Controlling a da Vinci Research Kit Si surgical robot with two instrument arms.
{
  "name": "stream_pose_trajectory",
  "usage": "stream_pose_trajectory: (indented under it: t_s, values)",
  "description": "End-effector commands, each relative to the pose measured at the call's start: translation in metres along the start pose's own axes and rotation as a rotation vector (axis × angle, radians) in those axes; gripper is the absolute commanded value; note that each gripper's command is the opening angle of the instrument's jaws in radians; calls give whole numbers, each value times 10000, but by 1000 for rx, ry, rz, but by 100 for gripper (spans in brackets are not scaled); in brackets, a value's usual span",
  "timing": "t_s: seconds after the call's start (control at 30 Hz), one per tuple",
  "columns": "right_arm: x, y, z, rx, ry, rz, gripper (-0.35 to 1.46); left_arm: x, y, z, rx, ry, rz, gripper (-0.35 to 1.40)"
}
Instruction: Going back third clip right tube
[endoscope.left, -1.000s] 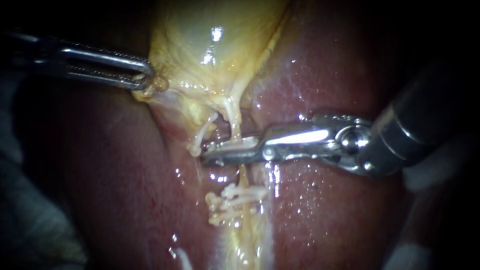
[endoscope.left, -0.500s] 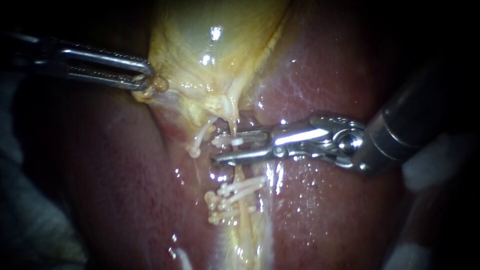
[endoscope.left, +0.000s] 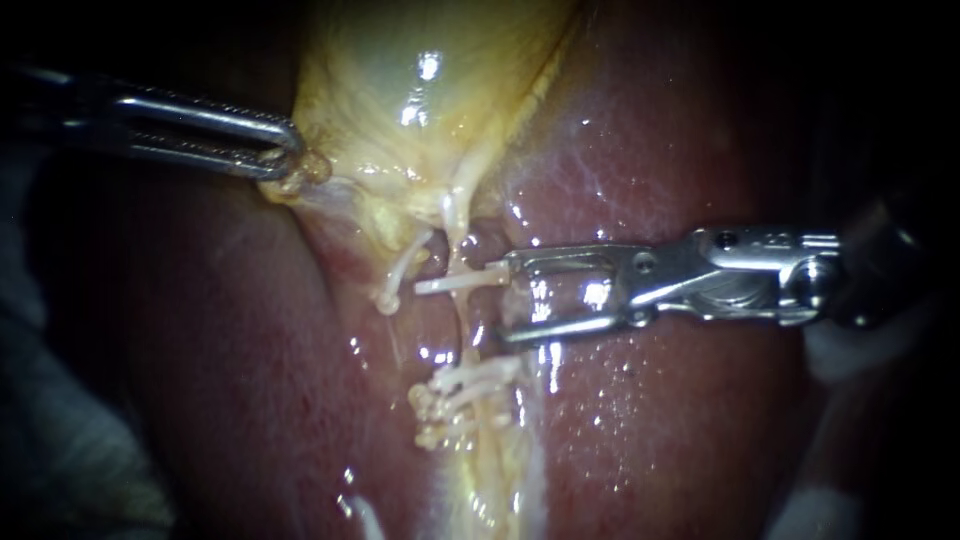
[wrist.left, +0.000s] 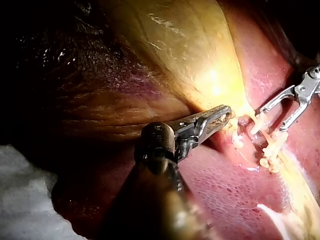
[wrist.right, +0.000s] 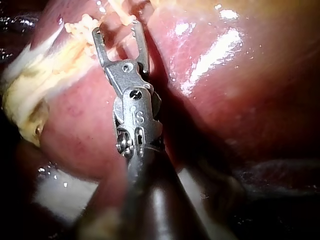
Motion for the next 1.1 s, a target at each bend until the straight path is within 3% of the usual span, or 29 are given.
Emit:
stream_pose_trajectory:
  t_s: [0.03, 0.57, 0.83, 1.1]
  values:
    - [2, -2, -4, 4, -10, -23, 45, 0, 0, 0, 0, 0, 0, -35]
    - [33, -25, -54, 25, -17, -194, 45, -1, -5, 3, 0, 0, 2, -35]
    - [40, -29, -65, 1, -17, -199, 46, -10, -23, 33, 1, 0, 17, -35]
    - [40, -30, -67, 1, -17, -199, 46, -9, -28, 57, -9, -7, 13, -35]
